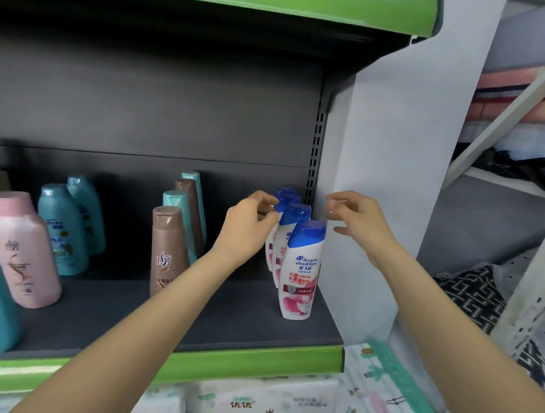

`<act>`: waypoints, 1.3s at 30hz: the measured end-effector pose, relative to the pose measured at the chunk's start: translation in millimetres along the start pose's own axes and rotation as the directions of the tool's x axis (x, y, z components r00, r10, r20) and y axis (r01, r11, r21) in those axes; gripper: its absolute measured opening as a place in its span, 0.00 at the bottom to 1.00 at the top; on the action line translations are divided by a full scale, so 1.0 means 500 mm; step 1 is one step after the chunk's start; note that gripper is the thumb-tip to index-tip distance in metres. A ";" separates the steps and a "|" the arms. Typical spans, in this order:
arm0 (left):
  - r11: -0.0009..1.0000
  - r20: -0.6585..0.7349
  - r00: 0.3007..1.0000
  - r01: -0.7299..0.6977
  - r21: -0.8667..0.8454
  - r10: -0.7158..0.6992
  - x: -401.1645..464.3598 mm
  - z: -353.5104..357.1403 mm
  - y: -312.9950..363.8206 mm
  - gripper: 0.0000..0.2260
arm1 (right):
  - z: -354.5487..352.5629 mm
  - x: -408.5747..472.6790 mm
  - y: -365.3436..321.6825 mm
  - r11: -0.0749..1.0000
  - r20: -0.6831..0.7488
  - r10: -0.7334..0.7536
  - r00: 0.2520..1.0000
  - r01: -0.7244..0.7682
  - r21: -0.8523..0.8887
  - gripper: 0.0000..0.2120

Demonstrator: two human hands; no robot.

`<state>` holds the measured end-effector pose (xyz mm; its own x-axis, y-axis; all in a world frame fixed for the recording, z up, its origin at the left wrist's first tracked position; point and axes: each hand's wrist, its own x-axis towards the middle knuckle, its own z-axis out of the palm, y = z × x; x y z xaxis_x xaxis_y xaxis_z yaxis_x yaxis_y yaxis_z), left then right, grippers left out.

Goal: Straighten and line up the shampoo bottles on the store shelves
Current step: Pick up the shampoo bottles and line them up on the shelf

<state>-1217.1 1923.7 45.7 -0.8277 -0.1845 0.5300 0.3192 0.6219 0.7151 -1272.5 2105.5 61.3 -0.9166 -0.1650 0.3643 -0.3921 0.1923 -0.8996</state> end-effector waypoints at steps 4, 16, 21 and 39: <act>0.997 0.060 0.996 0.069 0.026 -0.070 0.039 0.021 -0.013 0.11 | 0.013 0.052 0.003 0.992 0.119 0.053 0.992 -0.039 -0.116 0.08; 0.987 0.148 0.976 0.159 0.024 -0.161 0.055 0.066 -0.031 0.14 | 0.028 0.087 0.019 0.990 0.383 0.115 0.916 -0.073 -0.121 0.14; 0.987 0.105 0.981 0.162 0.007 -0.161 0.054 0.051 -0.019 0.13 | 0.044 0.085 0.001 0.990 0.353 0.073 0.933 -0.026 -0.137 0.15; 0.994 -0.022 0.996 -0.085 -0.064 0.084 -0.029 -0.094 0.044 0.24 | 0.089 -0.016 -0.179 0.979 0.083 -0.063 0.995 0.045 0.196 0.15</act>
<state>-1176.3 1904.5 75.2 -0.7878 -0.1485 0.5978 0.4173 0.5851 0.6953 -1226.7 2046.6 128.3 -0.8804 -0.2568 0.3987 -0.4103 -0.0092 -0.9119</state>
